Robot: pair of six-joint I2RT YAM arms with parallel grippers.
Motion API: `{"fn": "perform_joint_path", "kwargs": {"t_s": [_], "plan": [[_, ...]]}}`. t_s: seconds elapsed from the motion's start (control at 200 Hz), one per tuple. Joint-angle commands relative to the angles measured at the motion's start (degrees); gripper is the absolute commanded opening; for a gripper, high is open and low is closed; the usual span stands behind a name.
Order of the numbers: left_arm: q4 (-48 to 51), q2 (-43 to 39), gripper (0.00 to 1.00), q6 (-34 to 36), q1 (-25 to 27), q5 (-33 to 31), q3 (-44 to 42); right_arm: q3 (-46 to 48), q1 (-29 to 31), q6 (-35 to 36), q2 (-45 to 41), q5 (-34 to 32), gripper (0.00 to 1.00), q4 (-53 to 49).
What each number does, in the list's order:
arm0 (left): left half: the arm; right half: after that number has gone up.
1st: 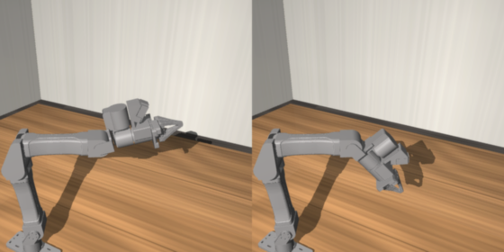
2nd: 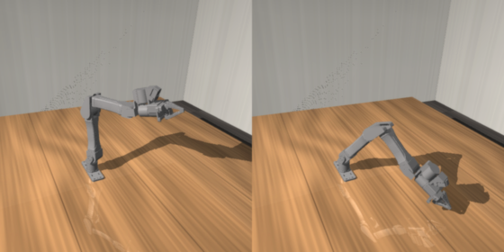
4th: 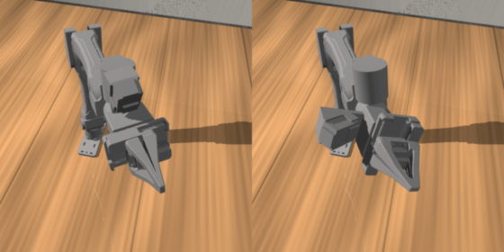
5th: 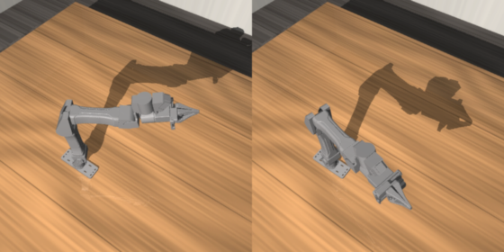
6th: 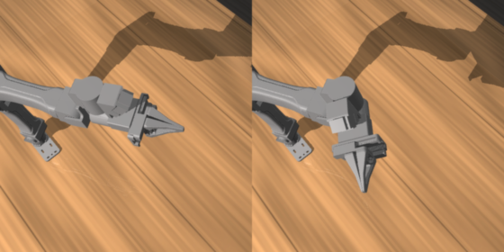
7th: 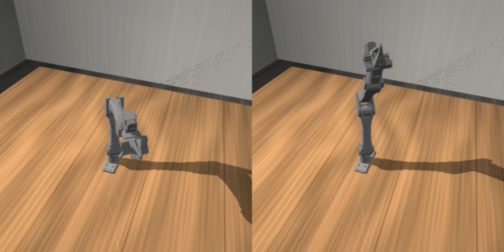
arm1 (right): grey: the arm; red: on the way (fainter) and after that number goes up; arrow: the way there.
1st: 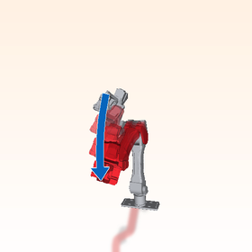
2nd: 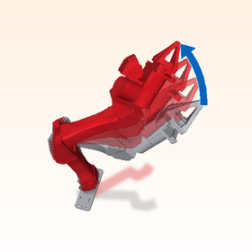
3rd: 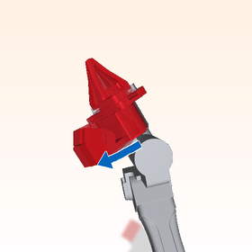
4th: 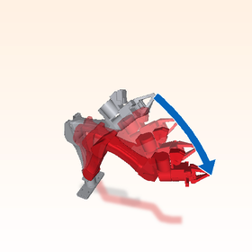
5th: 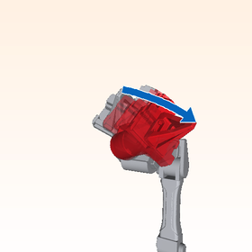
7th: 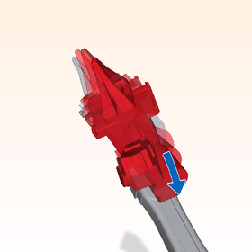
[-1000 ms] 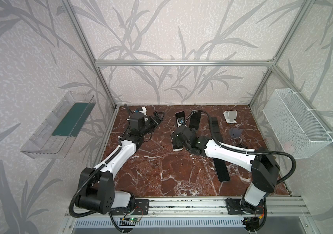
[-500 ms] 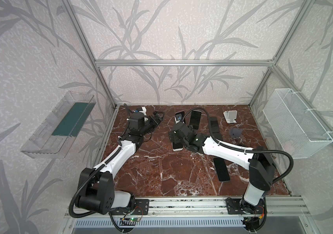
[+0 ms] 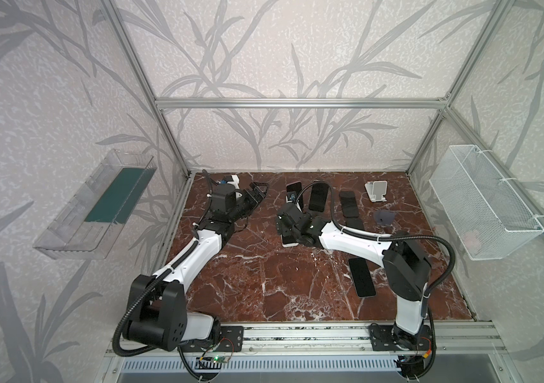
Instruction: Remove the phone from the phone stand
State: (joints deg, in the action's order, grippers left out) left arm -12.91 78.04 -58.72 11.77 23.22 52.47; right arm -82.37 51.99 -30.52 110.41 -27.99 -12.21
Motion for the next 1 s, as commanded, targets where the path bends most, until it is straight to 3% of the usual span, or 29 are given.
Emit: {"fn": "perform_joint_path", "kwargs": {"t_s": [0.0,0.1,0.435,0.69,0.995], "plan": [[-1.5,-0.6,0.91,-0.4,-0.4,0.7,1.7,1.9,-0.1,-1.1,0.5,-0.5,0.85,3.8],[-1.5,-0.5,0.91,-0.4,-0.4,0.3,1.5,2.6,-0.2,-0.8,0.8,0.5,0.79,5.5],[-1.6,-0.2,0.91,-0.6,-0.5,0.8,1.6,4.5,0.0,1.4,-1.8,0.4,0.71,6.6],[-1.7,-0.2,0.91,-0.4,-0.6,0.7,1.6,8.4,0.1,2.0,-8.3,4.0,0.69,10.1],[-1.4,0.2,0.91,0.2,-0.6,0.0,1.4,11.9,0.4,4.6,-16.6,3.4,0.69,9.1]]}}
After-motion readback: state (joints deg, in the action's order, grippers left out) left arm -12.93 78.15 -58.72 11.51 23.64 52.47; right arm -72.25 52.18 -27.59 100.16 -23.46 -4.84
